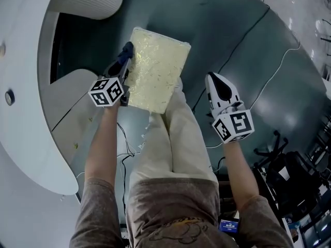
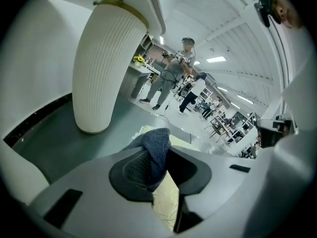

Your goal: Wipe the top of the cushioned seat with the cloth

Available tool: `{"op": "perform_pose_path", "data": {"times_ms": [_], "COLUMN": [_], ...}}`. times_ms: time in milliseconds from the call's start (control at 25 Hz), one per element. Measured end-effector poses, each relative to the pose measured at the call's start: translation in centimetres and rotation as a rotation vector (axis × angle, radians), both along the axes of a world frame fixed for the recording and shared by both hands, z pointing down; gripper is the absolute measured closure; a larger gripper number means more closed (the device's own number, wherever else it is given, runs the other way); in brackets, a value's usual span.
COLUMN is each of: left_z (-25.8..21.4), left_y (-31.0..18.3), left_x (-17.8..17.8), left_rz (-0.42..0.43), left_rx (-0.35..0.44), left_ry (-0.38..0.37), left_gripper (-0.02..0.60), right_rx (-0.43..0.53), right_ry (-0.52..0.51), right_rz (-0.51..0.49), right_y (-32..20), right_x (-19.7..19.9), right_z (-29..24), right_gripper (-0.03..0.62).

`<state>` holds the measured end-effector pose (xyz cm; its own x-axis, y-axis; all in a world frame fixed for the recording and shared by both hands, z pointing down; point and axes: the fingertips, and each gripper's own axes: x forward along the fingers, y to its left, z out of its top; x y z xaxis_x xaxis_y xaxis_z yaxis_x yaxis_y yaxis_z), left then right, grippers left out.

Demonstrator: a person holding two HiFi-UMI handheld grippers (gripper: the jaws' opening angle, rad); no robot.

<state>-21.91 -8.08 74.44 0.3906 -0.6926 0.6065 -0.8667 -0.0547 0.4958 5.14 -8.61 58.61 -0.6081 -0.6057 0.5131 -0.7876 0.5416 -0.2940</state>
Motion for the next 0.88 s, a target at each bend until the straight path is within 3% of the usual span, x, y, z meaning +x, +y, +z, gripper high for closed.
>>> {"op": "perform_pose_path", "data": {"times_ms": [160, 440, 880], "left_z": [1.1, 1.7, 1.5], "left_y": [0.4, 0.5, 2.5], "left_x": [2.1, 4.6, 12.6], "left_rz": [0.06, 0.072, 0.227], "left_rx": [-0.039, -0.06, -0.062], "left_ry": [-0.009, 0.018, 0.051], "left_gripper": [0.491, 0.491, 0.491], "right_rx": [0.005, 0.0, 0.005], "right_ry": [-0.004, -0.004, -0.006], "right_rz": [0.005, 0.028, 0.067], "right_y": [0.1, 0.5, 1.8], "right_x": [0.5, 1.4, 3.5], "right_z": [-0.2, -0.3, -0.7], "right_gripper": [0.591, 0.591, 0.591]}}
